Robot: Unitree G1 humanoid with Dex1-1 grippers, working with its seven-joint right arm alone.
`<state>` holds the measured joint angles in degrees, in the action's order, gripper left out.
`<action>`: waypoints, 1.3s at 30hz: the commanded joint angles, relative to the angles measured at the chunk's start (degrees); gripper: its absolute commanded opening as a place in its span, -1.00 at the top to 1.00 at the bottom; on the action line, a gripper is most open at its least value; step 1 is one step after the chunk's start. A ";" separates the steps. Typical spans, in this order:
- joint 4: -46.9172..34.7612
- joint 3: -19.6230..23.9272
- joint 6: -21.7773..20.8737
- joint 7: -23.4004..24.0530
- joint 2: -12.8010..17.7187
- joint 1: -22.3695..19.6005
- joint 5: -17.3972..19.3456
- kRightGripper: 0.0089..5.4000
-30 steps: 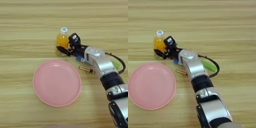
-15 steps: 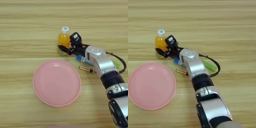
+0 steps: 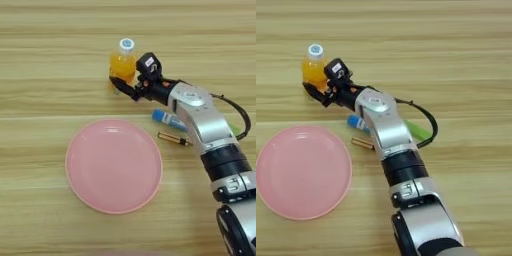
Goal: Move the objects on the table
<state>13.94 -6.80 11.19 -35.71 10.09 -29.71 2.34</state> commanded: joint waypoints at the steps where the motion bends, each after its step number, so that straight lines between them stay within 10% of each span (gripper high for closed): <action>1: -12.30 -0.38 -0.21 -4.17 2.82 -1.55 2.96 -0.27; 15: -29.85 -5.47 3.27 -23.51 9.62 8.72 13.92 -0.27; 39: -21.11 -12.03 2.28 -29.02 12.69 12.05 9.45 -0.27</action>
<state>-5.67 -20.65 16.49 -66.49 22.54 -14.53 11.34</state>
